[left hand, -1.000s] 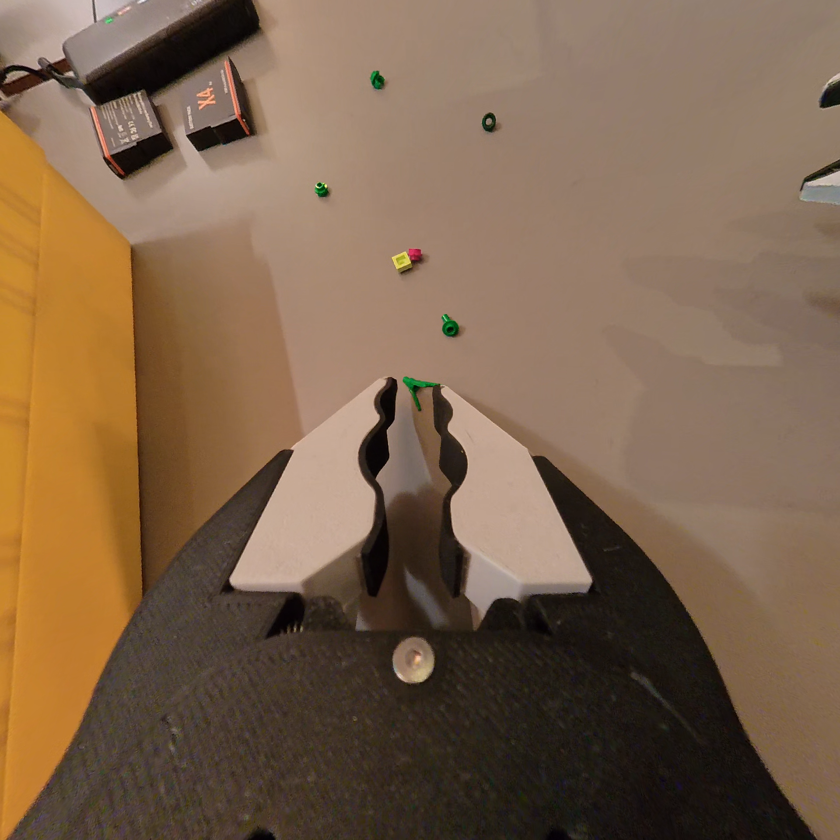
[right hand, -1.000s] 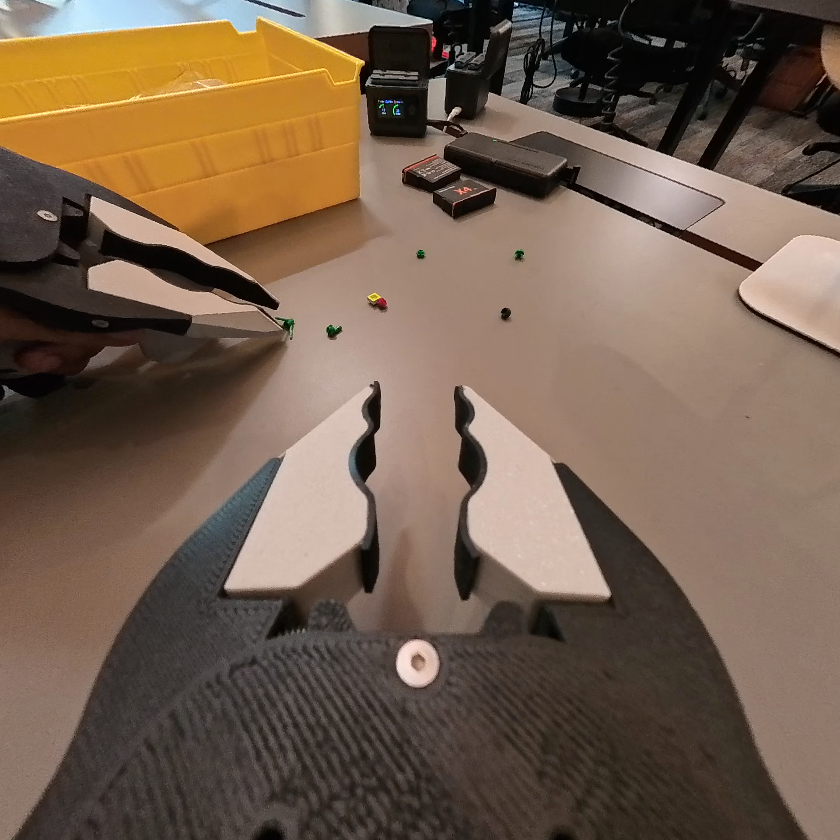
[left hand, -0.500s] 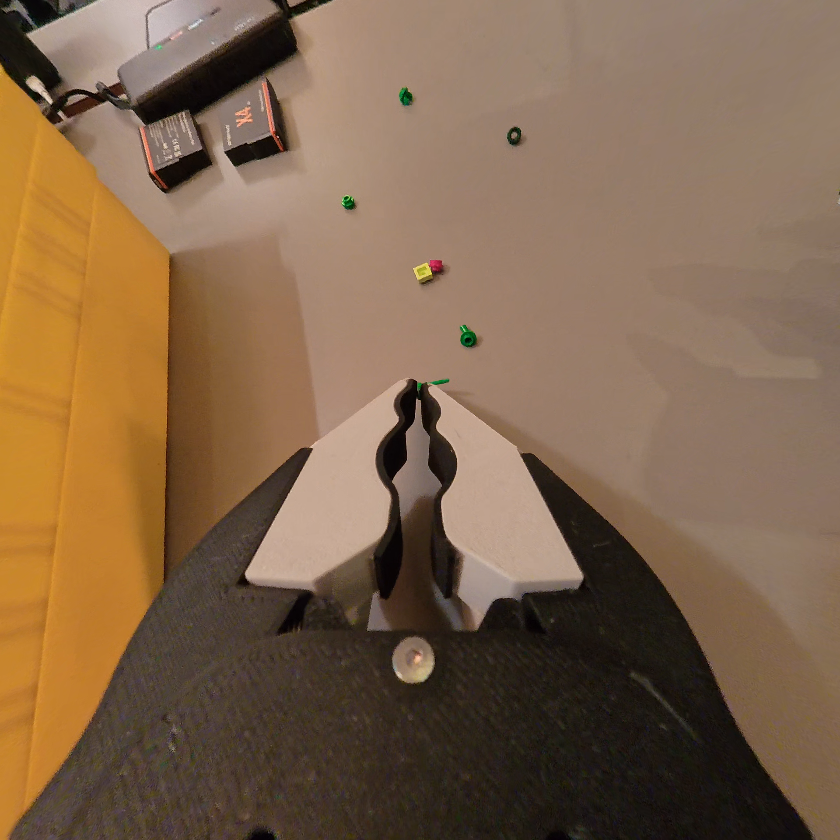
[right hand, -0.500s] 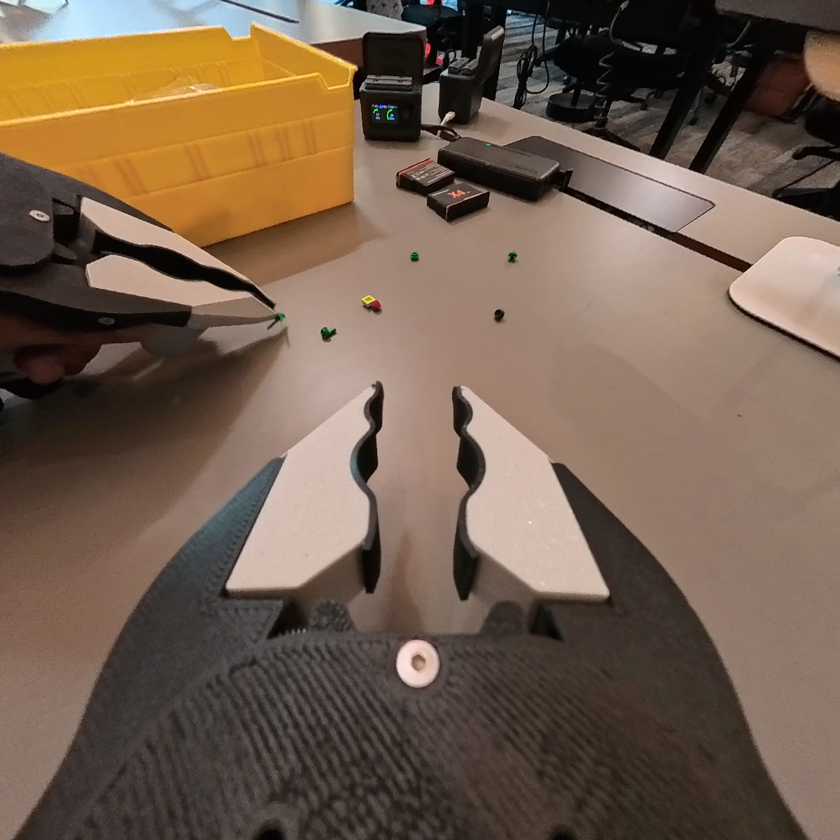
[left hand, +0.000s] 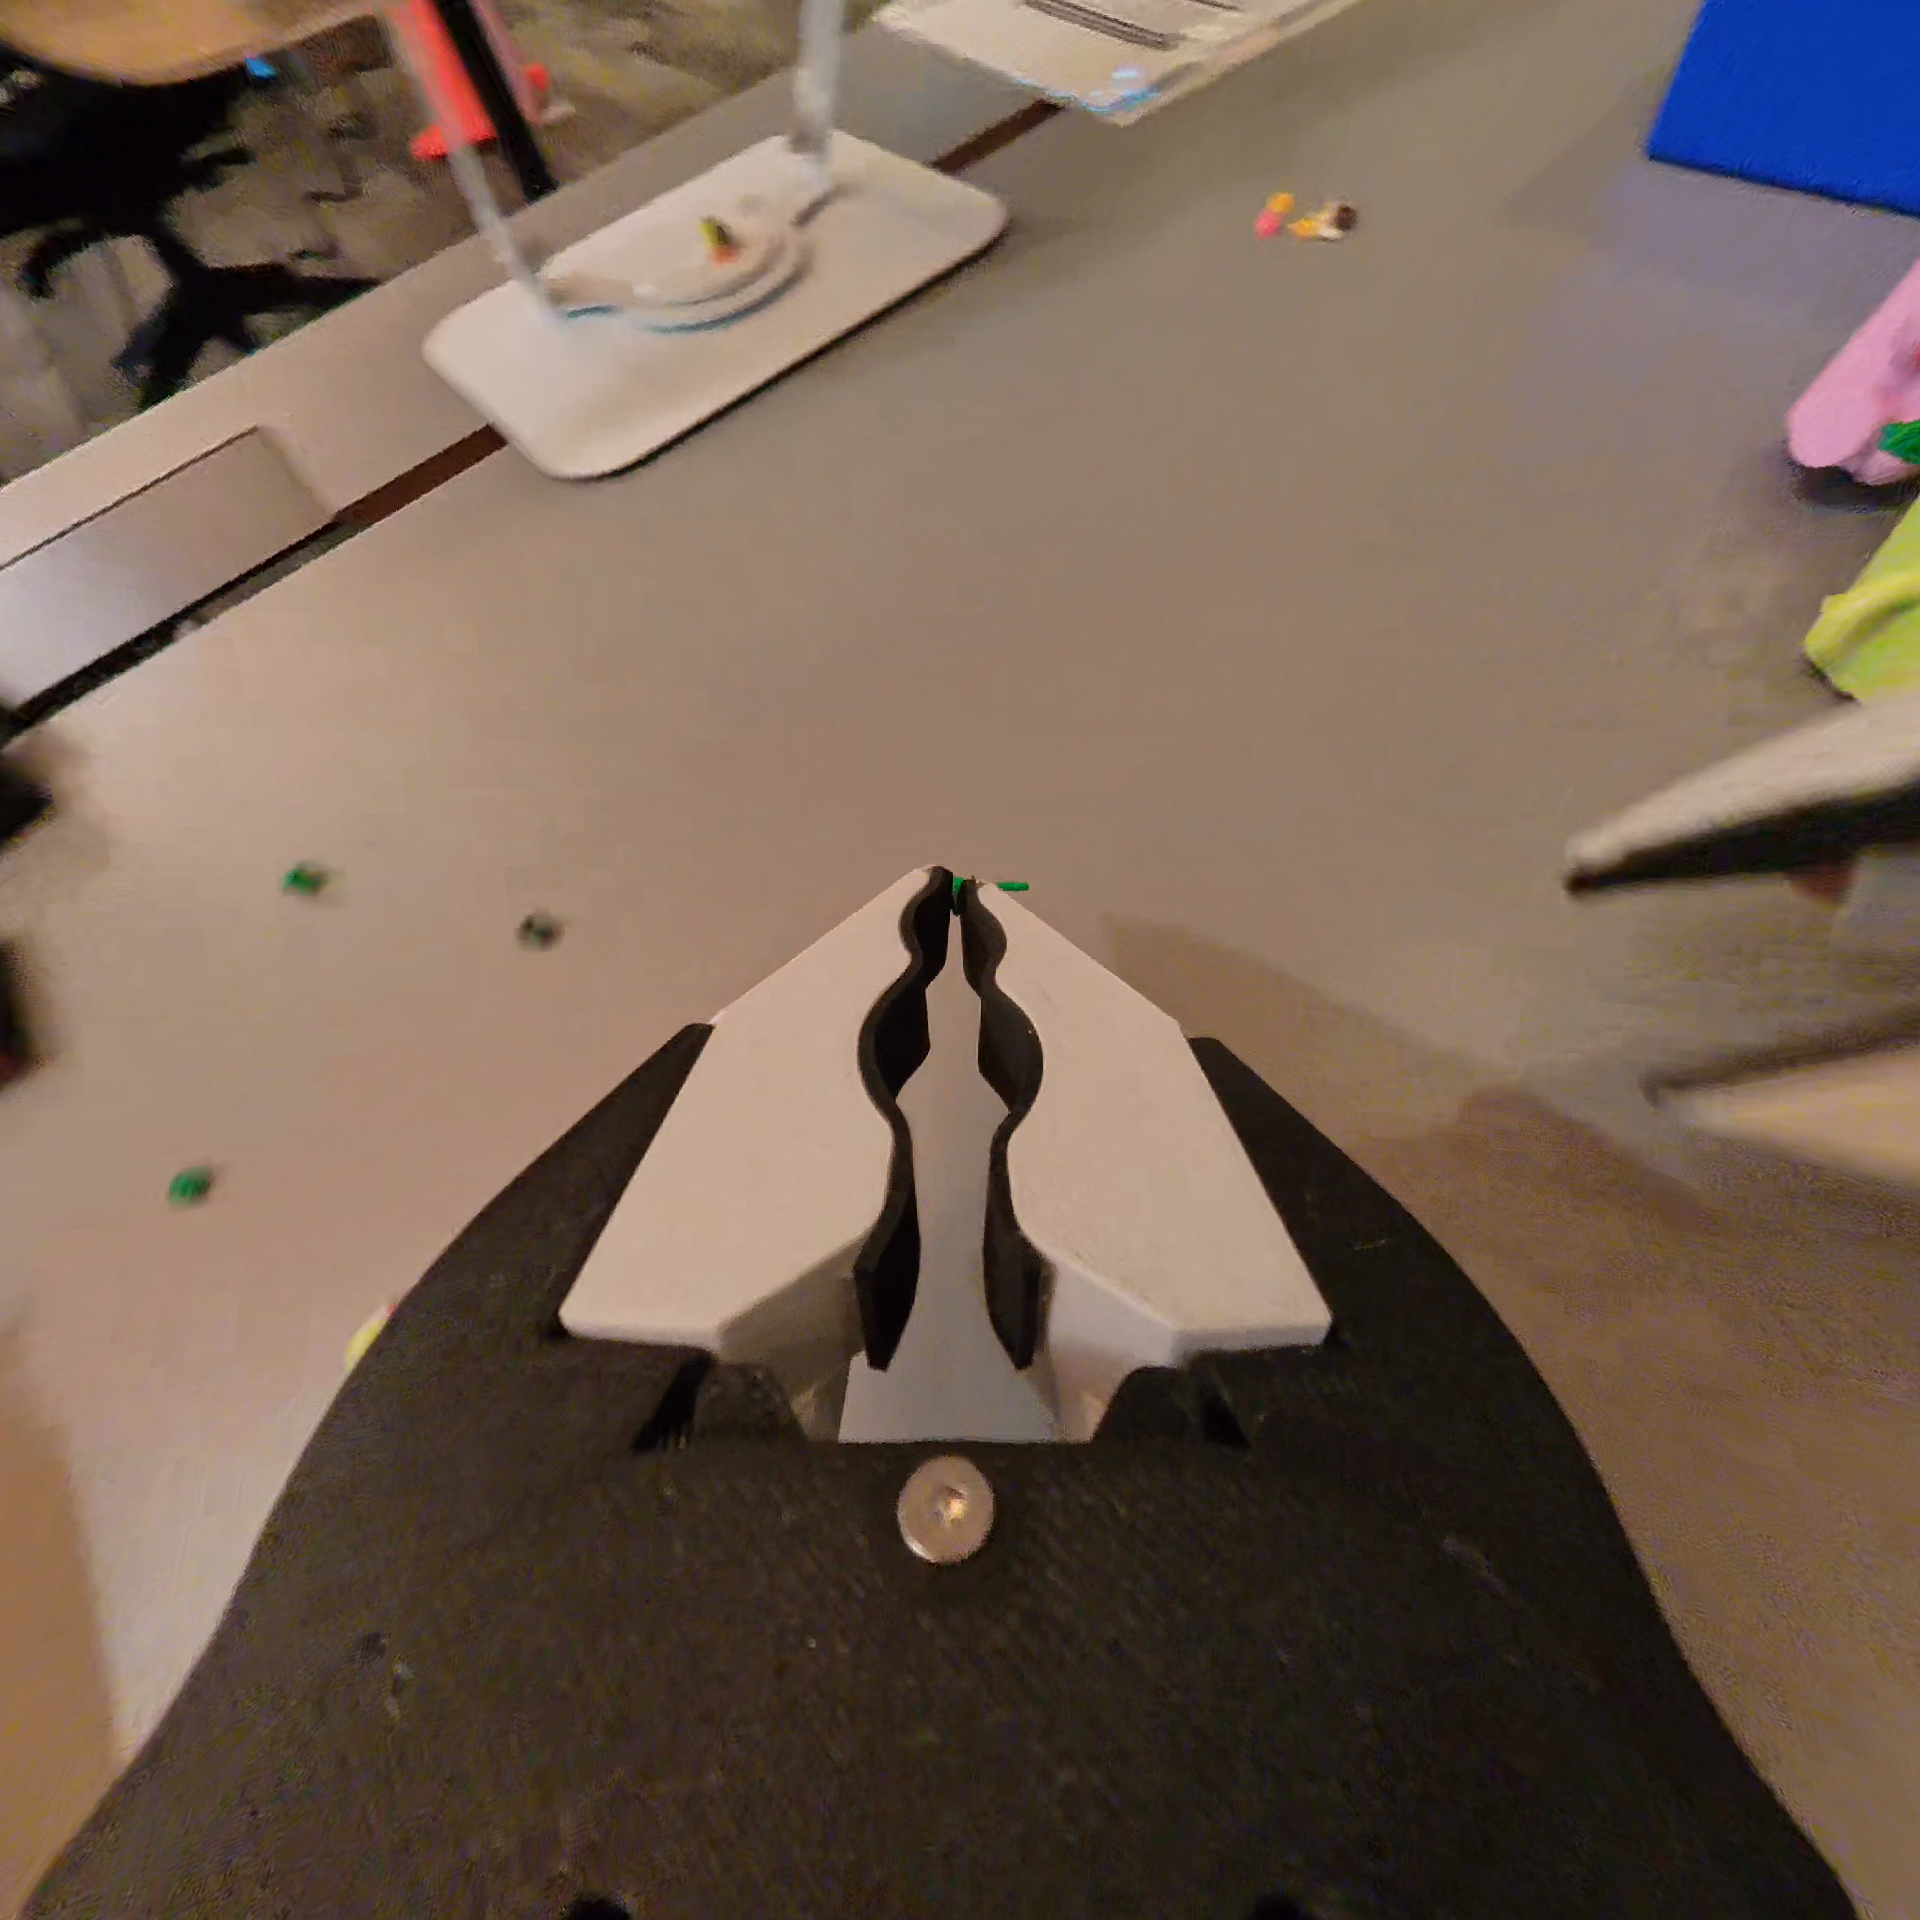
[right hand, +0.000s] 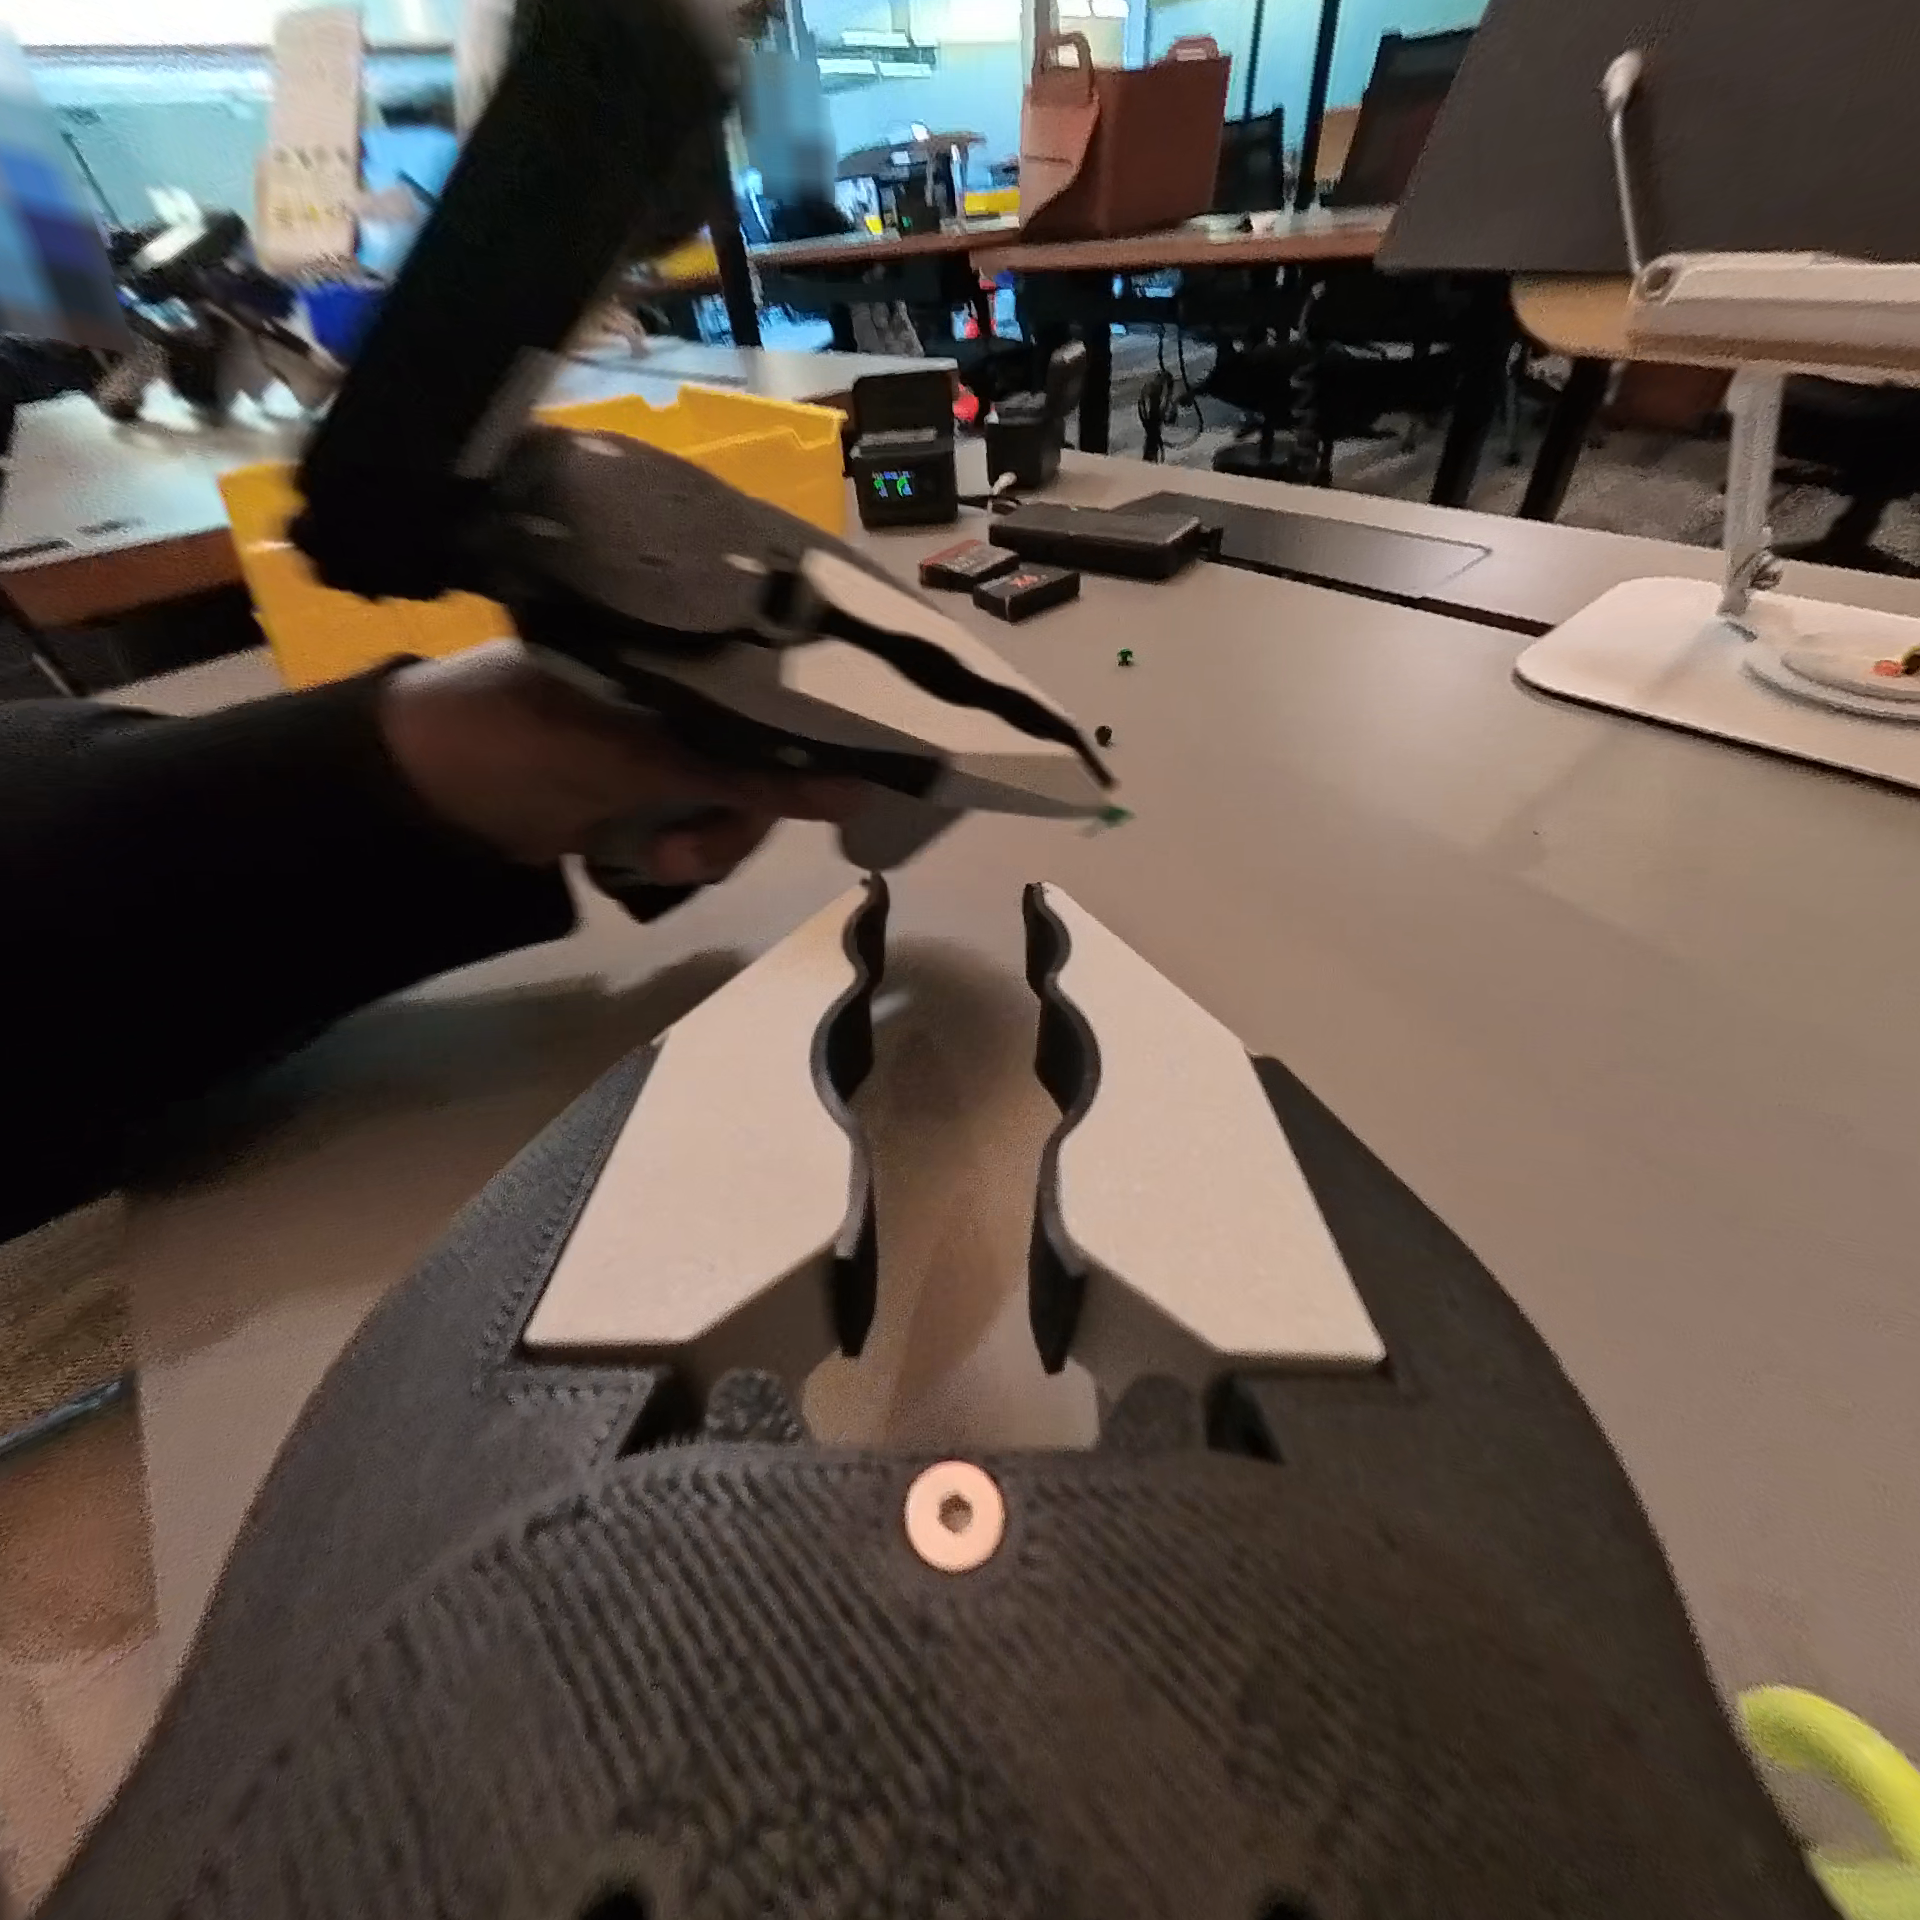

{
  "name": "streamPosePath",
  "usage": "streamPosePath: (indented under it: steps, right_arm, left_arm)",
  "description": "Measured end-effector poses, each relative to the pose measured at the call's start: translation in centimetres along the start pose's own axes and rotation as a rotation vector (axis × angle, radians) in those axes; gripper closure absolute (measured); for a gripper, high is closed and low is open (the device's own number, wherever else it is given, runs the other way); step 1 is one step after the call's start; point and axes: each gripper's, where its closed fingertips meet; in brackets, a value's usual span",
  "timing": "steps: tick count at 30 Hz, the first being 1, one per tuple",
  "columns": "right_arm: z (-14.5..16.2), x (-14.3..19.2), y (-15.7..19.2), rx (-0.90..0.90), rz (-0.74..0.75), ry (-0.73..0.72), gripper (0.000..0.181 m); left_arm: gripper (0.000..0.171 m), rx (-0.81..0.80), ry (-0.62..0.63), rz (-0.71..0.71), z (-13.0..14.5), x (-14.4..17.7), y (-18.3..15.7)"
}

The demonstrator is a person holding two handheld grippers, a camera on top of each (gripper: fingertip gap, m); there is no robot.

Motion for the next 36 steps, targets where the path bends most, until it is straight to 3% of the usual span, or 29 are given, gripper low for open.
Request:
streamPosePath:
  steps: [3, 8, 20, 22, 24, 27, 33, 36]
  right_arm:
    - [-0.1, 1.1, -0.2, -0.022, -0.029, -0.027, 0.154]
    - [-0.1, 1.4, -0.8, -0.079, -0.072, -0.031, 0.152]
    - [-0.6, 1.9, -1.6, -0.223, -0.164, -0.07, 0.153]
    - [-1.4, 2.9, -1.1, -0.187, -0.168, -0.138, 0.168]
    - [-2.7, 4.8, -0.6, -0.149, -0.148, -0.239, 0.17]
    - [-2.6, 7.0, -0.7, -0.125, -0.09, -0.28, 0.169]
    - [-2.1, 8.4, -2.5, -0.289, -0.147, -0.319, 0.159]
    - [-1.9, 8.3, -2.3, -0.331, -0.2, -0.313, 0.155]
  left_arm:
    - [0.171, -0.092, 0.038, 0.026, -2.2, -3.7, -1.9]
    - [0.171, -0.14, 0.133, 0.031, -2.0, -7.2, -2.9]
    - [0.16, -0.078, 0.128, 0.056, -1.6, -5.8, -2.3]
    - [0.161, -0.083, 0.1, 0.054, -3.0, -5.6, -1.7]
    - [0.161, -0.108, 0.068, 0.069, -5.1, -5.8, -1.7]
    - [0.152, -0.172, 0.069, 0.167, -8.1, -7.6, -4.1]
    - [0.14, -0.327, 0.1, 0.304, -14.1, -15.2, -10.5]
    - [0.126, -0.372, 0.12, 0.277, -16.6, -20.1, -11.6]
Point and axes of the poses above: each gripper's, where its closed fingertips meet, x back along the fingers, z out of its underside, y = z × x across the jaws, and after that the axes turned 6 degrees about y, right-handed
